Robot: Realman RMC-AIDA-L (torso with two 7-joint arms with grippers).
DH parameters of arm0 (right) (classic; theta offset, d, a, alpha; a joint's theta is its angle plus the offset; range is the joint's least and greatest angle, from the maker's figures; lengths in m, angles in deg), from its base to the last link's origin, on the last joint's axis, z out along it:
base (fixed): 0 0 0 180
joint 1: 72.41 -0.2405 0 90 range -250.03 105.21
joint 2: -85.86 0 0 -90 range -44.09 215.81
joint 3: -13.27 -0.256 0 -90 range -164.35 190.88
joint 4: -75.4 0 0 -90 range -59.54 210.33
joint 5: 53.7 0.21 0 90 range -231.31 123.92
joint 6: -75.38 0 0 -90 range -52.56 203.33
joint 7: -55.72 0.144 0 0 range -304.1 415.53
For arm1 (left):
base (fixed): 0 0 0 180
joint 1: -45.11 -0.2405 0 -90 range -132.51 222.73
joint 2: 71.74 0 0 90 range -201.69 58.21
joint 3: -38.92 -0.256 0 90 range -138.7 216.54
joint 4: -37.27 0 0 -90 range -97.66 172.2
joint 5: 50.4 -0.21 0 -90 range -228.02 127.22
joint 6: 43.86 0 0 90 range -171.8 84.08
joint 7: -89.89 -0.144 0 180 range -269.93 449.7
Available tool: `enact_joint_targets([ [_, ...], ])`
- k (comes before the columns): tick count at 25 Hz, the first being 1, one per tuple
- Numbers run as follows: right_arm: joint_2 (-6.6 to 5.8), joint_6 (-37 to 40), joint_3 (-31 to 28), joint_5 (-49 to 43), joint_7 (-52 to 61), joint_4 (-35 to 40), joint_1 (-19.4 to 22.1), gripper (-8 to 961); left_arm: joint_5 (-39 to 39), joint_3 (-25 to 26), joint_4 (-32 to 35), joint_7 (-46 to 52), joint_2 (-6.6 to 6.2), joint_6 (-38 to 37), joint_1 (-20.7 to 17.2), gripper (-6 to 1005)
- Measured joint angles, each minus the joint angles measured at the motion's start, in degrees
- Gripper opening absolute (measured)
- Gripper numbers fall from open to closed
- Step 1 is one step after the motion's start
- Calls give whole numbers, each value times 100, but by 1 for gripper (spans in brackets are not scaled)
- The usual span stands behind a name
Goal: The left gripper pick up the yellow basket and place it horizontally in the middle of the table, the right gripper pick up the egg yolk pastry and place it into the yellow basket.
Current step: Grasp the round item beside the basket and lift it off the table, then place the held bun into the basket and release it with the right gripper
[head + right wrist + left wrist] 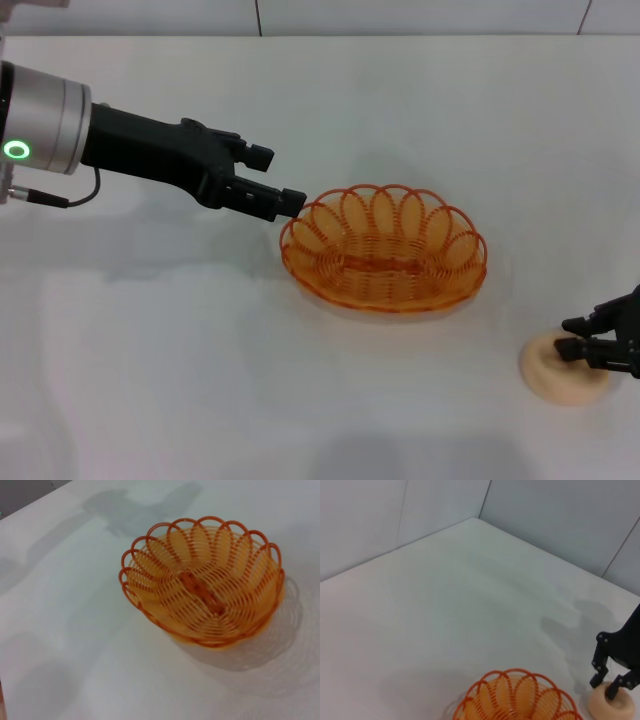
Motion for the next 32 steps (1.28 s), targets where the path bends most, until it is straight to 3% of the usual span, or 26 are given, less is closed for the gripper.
enact_joint_targets([
  [11, -9, 83, 55, -52, 45, 9, -24, 103, 273, 0, 9, -31, -34, 31, -81, 886],
  [18, -4, 330, 6, 80, 62, 246, -32, 58, 280, 0, 53, -41, -37, 19, -147, 885],
  [25, -1, 592, 0, 508, 390, 1079, -32, 34, 275, 0, 54, -144, -40, 21, -311, 885],
  [32, 14, 483, 404, 934, 680, 1617, -309, 31, 280, 0, 54, -253, -43, -3, -483, 885],
])
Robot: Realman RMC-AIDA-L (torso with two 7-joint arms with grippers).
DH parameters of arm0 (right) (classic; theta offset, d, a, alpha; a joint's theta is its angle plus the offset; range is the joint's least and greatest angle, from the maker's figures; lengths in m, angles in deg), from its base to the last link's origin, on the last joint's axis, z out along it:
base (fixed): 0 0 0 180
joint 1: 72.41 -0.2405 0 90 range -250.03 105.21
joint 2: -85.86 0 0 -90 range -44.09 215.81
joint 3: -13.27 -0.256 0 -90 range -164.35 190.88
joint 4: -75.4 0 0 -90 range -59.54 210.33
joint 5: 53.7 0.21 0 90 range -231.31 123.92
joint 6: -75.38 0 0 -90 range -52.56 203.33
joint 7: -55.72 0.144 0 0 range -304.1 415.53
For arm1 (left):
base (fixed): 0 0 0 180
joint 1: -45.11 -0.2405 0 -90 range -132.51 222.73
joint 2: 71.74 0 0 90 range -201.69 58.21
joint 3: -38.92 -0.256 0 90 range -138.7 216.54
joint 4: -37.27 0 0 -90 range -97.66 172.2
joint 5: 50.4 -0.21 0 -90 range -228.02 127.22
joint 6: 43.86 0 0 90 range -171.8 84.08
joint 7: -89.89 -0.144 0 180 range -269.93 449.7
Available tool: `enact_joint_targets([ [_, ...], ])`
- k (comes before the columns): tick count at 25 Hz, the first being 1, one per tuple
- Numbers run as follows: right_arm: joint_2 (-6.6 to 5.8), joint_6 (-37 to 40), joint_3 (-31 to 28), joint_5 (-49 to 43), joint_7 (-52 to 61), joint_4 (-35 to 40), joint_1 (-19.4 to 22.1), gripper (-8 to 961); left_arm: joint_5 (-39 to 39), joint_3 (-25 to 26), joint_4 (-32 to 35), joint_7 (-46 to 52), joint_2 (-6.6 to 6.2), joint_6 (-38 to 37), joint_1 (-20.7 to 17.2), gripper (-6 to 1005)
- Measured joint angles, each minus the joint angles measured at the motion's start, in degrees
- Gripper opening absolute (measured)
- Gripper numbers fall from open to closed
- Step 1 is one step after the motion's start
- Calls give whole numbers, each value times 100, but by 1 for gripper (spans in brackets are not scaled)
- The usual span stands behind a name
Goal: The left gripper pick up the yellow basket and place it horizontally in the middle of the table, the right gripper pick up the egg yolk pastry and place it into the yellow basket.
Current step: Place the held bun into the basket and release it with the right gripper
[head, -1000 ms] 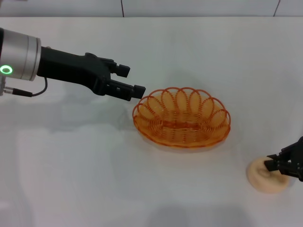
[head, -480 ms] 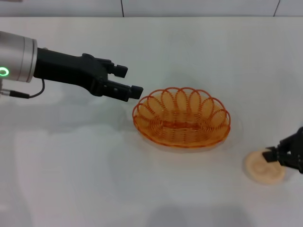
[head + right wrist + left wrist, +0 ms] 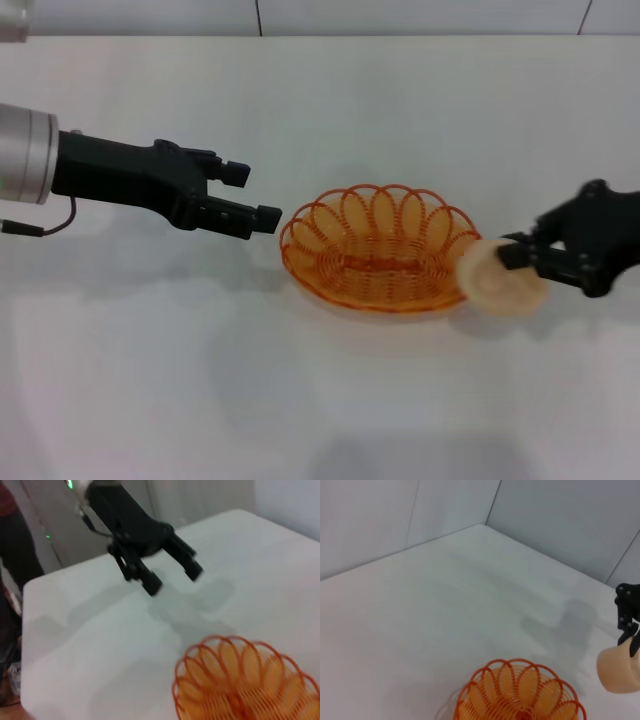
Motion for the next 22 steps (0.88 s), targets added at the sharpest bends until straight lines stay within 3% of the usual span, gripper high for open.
enact_joint_targets([
  [11, 36, -1363, 1281, 34, 50, -452, -692, 29, 0, 0, 2, -95, -3, -100, -37, 885],
  [22, 39, -2201, 1742, 38, 52, -822, -838, 114, 121, 0, 7, -99, 2, -100, -41, 885],
])
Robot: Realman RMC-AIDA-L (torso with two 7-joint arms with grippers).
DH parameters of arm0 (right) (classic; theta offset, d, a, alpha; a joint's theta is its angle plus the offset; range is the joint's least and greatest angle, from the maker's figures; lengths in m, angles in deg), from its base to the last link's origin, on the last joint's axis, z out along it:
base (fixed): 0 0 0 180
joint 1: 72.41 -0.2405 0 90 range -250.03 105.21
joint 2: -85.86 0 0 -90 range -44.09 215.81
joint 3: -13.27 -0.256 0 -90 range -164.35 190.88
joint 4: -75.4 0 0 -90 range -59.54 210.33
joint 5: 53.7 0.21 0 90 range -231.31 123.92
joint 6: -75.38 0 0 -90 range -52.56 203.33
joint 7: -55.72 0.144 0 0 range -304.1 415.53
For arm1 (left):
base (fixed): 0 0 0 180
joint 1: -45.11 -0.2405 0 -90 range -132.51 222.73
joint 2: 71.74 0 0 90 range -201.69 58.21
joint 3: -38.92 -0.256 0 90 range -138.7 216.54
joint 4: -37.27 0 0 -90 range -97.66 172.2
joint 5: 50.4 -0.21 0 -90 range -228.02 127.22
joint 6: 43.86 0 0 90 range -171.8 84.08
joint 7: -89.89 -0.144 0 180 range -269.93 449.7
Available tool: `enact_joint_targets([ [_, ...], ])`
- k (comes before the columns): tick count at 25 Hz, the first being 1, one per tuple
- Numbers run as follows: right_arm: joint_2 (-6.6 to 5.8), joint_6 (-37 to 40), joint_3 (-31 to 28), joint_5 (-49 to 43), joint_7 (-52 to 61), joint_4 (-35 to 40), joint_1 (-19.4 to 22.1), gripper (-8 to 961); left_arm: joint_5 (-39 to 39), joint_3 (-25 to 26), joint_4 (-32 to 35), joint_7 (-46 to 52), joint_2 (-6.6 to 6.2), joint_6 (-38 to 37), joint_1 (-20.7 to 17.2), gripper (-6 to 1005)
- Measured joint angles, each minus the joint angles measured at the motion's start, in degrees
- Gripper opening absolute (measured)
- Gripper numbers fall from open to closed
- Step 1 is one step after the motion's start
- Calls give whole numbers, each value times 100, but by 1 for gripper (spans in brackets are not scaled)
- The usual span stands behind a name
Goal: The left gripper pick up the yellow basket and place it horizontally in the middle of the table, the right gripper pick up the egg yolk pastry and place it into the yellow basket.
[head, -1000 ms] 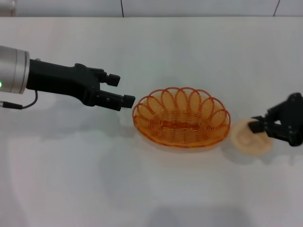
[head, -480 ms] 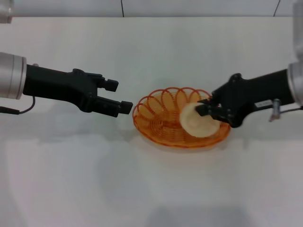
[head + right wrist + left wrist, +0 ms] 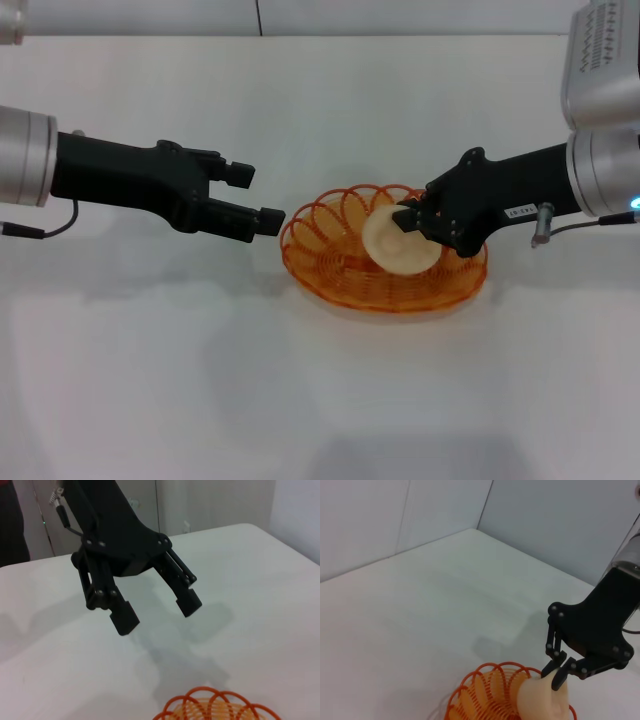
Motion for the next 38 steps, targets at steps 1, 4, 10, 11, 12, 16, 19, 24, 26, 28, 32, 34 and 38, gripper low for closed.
enact_joint_targets([
  [1, -3, 4, 0, 10, -1, -16, -1, 125, 1, 0, 0, 0, 0, 0, 0, 885],
  [4, -14, 45, -5, 21, -2, -35, -2, 157, 4, 0, 0, 0, 5, 7, -6, 885],
  [10, -8, 38, -32, 88, -2, 0, 63, 263, 9, 0, 0, -5, 10, 22, -18, 885],
  [11, -8, 31, -35, 107, -1, 21, 79, 284, 10, 0, 0, -6, 10, 26, -18, 885],
  [12, -9, 26, -36, 121, -1, 49, 105, 306, 10, 0, 0, -9, 11, 31, -18, 885],
  [16, -21, 24, -79, 159, -32, 284, 345, 391, 10, 2, 0, -54, 16, 46, -17, 885],
  [19, -29, 87, -224, 253, -108, 510, 625, 491, 10, 7, -20, -112, 16, 49, -26, 885],
  [24, -44, 435, -561, 750, -549, 606, 1037, 686, -3, 9, -47, -241, -17, 39, -76, 885],
  [26, -50, 683, -755, 1044, -885, 562, 1228, 757, -21, 9, -60, -354, -38, 48, -114, 885],
  [28, -57, 844, -880, 1240, -1134, 523, 1378, 829, -14, 9, -67, -491, -64, 38, -168, 885],
  [32, -67, 1102, -989, 1344, -1391, 509, 1645, 827, 4, 8, -70, -728, -91, -40, -273, 885],
  [34, -68, 1193, -1012, 1340, -1409, 509, 1680, 826, 8, 2, -66, -836, -74, -132, -300, 885],
  [38, -71, 1314, -1021, 1290, -1413, 506, 1683, 824, 10, -22, -59, -970, -50, -239, -275, 885],
])
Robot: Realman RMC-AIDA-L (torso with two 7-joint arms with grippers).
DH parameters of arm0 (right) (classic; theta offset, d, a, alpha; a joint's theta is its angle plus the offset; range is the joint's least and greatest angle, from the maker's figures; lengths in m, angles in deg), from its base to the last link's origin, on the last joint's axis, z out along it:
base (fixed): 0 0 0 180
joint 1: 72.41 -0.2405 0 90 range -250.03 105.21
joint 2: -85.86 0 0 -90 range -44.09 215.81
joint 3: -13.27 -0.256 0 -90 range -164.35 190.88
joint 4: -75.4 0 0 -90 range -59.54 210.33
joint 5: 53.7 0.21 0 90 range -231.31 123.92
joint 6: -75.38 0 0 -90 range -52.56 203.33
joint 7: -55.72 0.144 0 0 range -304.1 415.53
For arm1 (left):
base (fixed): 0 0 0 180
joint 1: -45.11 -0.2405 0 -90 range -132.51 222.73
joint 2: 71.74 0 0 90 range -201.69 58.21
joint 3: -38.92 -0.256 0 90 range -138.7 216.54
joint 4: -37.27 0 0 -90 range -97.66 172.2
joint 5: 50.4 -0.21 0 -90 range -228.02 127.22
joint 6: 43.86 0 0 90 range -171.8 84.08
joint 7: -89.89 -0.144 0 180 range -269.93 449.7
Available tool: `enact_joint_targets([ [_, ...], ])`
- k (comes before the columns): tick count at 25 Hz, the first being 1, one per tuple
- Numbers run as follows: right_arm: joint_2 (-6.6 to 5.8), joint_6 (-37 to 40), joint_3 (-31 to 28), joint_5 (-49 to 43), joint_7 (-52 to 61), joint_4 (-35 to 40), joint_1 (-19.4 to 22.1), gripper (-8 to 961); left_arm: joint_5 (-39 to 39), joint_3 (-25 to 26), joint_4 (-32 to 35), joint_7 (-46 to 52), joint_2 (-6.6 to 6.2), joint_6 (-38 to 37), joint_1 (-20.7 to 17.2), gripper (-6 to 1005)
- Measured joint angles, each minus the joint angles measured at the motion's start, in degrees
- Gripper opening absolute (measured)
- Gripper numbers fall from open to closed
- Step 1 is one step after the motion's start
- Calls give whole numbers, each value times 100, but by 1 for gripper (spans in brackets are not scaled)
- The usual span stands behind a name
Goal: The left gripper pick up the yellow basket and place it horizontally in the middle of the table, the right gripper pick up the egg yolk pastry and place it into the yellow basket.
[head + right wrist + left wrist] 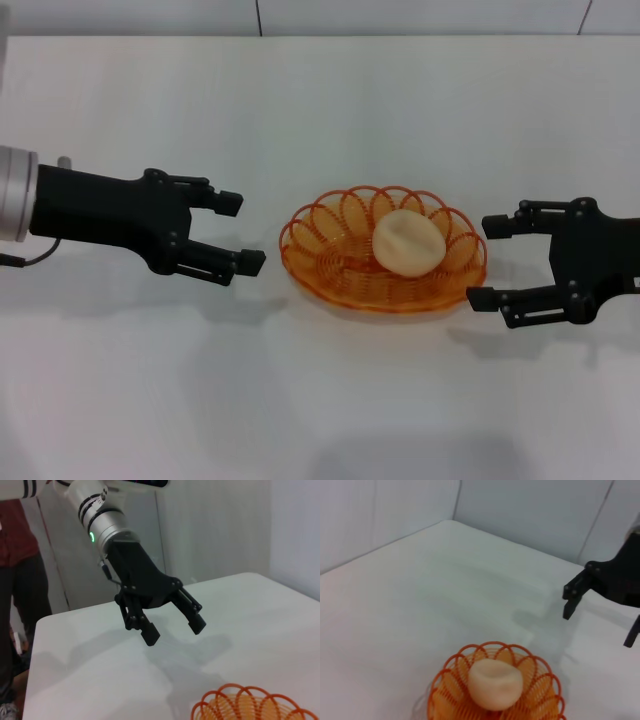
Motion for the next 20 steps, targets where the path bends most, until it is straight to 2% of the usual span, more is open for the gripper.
enact_joint_targets([
  [20, -8, 174, -53, -423, 43, 48, -134, 819, 130, -34, -3, -221, 113, -331, 193, 886],
])
